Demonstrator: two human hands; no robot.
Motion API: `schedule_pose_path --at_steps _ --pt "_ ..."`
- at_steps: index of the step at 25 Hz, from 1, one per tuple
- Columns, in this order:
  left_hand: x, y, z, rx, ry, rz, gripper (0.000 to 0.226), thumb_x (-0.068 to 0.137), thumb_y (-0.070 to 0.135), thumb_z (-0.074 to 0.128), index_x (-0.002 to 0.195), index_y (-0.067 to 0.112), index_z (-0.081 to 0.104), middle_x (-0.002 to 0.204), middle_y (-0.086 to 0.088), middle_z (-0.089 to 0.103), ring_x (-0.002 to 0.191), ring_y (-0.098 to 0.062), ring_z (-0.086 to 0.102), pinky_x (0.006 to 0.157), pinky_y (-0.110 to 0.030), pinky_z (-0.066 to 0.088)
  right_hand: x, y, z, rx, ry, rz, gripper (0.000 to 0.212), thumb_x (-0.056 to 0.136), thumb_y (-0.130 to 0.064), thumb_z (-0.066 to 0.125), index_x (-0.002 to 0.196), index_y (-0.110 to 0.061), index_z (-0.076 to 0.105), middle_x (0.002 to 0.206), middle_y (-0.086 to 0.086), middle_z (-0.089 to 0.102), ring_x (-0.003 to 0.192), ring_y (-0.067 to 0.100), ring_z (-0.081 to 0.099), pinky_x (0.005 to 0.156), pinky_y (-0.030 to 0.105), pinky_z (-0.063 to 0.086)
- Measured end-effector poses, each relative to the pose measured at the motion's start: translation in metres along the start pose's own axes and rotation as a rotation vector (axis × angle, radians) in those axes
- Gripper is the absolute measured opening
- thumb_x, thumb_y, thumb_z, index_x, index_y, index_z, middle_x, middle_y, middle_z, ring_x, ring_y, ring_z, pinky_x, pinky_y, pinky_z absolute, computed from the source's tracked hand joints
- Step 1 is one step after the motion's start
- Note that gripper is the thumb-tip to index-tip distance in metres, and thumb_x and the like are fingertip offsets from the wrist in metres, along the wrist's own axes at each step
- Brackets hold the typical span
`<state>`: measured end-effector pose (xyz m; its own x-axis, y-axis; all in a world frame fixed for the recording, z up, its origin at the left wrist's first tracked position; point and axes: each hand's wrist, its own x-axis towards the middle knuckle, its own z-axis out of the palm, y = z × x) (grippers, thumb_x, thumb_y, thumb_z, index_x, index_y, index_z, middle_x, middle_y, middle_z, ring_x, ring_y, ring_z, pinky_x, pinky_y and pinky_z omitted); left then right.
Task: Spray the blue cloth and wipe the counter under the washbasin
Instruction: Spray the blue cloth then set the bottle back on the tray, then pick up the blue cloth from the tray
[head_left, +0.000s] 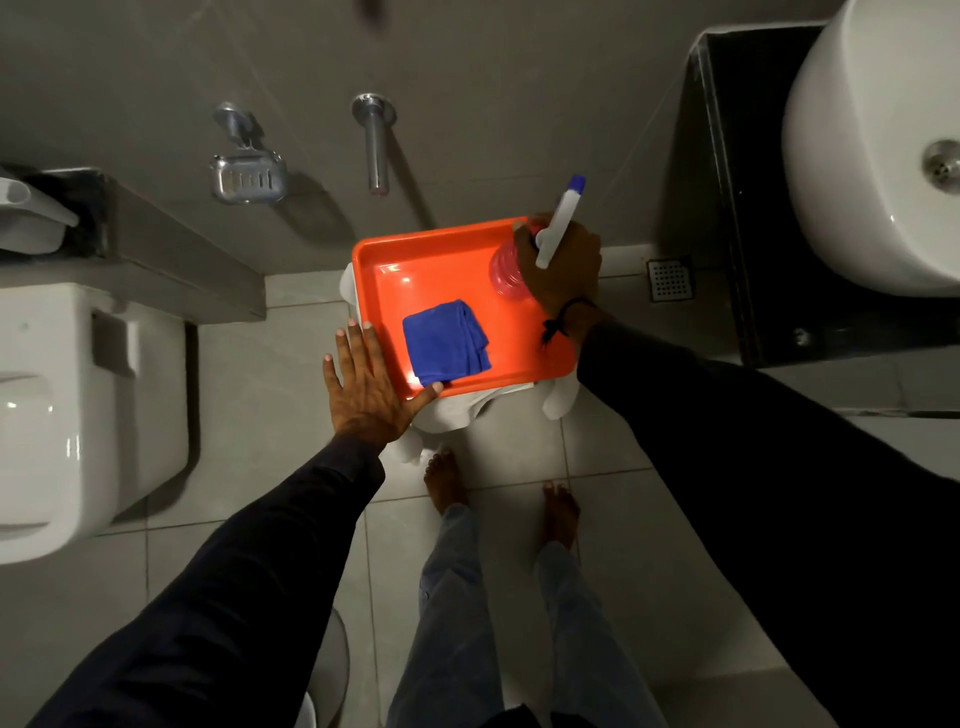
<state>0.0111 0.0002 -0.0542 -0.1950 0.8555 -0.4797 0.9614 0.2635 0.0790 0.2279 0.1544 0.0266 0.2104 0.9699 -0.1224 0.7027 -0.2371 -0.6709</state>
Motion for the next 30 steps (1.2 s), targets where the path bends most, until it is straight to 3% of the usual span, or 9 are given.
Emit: schedule_pose_path --at_steps 5,11,13,15,17,19,22,26,30 --pt "0.000 -0.001 -0.008 0.011 -0.038 0.005 0.132 0.072 0.093 0.024 0.162 0.001 -0.009 0.172 -0.022 -0.008 0.161 -0.039 -0.003 0.129 -0.060 0.009 -0.005 0.016 0.009 0.058 0.022 -0.052 0.031 0.081 -0.043 0.073 0.078 -0.012 0.070 0.077 0.011 0.075 0.077 0.033 0.073 0.066 0.029 0.049" --pt "-0.002 0.007 -0.025 0.048 -0.051 0.012 0.123 0.085 0.082 0.043 0.162 -0.001 -0.005 0.172 -0.023 -0.006 0.161 -0.041 -0.002 0.129 -0.057 0.004 -0.024 0.019 0.003 0.083 -0.121 0.083 0.052 0.075 -0.052 0.077 0.116 -0.022 0.064 0.108 0.004 0.075 0.101 0.026 0.071 0.079 0.026 0.047" --pt "-0.003 0.011 -0.034 0.097 -0.001 0.046 0.101 0.095 0.064 0.050 0.161 -0.001 0.011 0.170 -0.027 0.010 0.158 -0.044 0.013 0.129 -0.055 0.010 -0.046 0.032 0.006 0.055 -0.108 0.237 0.064 0.073 -0.050 0.080 0.122 -0.016 0.057 0.119 0.008 0.069 0.110 0.027 0.067 0.086 0.034 0.051" --pt "-0.001 0.018 -0.038 0.081 0.056 0.118 0.067 0.099 0.037 0.057 0.151 0.001 0.035 0.154 -0.027 0.040 0.141 -0.043 0.041 0.120 -0.051 0.033 -0.072 0.042 0.021 -0.006 -0.145 0.376 0.060 0.073 -0.039 0.080 0.118 -0.007 0.057 0.118 0.014 0.067 0.112 0.034 0.065 0.088 0.041 0.053" --pt "0.006 0.026 -0.037 -0.037 0.039 0.163 0.046 0.100 0.019 0.058 0.141 0.003 0.048 0.139 -0.022 0.054 0.124 -0.039 0.056 0.108 -0.047 0.048 -0.083 0.041 0.045 -0.044 -0.257 0.373 0.041 0.079 -0.032 0.075 0.104 -0.003 0.062 0.107 0.015 0.068 0.108 0.037 0.065 0.083 0.041 0.051" --pt "0.017 0.034 -0.032 -0.193 -0.036 0.098 0.041 0.100 0.012 0.056 0.140 0.001 0.049 0.134 -0.022 0.056 0.119 -0.040 0.061 0.102 -0.048 0.051 -0.077 0.036 0.071 -0.083 -0.377 0.308 0.044 0.082 -0.034 0.074 0.106 0.000 0.063 0.111 0.018 0.068 0.109 0.037 0.063 0.087 0.041 0.049" --pt "0.031 0.045 -0.021 -0.536 -0.033 -0.117 0.044 0.098 0.009 0.057 0.138 -0.005 0.045 0.131 -0.025 0.058 0.117 -0.041 0.061 0.097 -0.046 0.051 -0.066 0.038 0.100 -0.084 -0.491 0.309 0.054 0.080 -0.036 0.079 0.113 0.003 0.063 0.118 0.022 0.067 0.110 0.038 0.063 0.090 0.044 0.052" --pt "0.042 0.054 -0.020 -0.946 -0.118 -0.438 0.033 0.089 0.012 0.069 0.118 0.004 0.056 0.113 -0.009 0.064 0.103 -0.028 0.063 0.087 -0.039 0.057 -0.057 0.041 0.107 0.024 -0.551 0.466 0.052 0.079 -0.027 0.080 0.118 0.005 0.066 0.123 0.021 0.069 0.114 0.037 0.065 0.094 0.044 0.055" --pt "0.032 0.050 -0.045 -1.314 -0.224 -0.537 0.007 0.079 0.009 0.065 0.086 0.012 0.063 0.076 -0.002 0.060 0.071 -0.024 0.055 0.059 -0.026 0.047 -0.058 0.033 0.075 0.213 -0.568 0.565 0.024 0.074 -0.020 0.081 0.090 -0.005 0.072 0.097 0.006 0.068 0.088 0.024 0.063 0.075 0.039 0.054"
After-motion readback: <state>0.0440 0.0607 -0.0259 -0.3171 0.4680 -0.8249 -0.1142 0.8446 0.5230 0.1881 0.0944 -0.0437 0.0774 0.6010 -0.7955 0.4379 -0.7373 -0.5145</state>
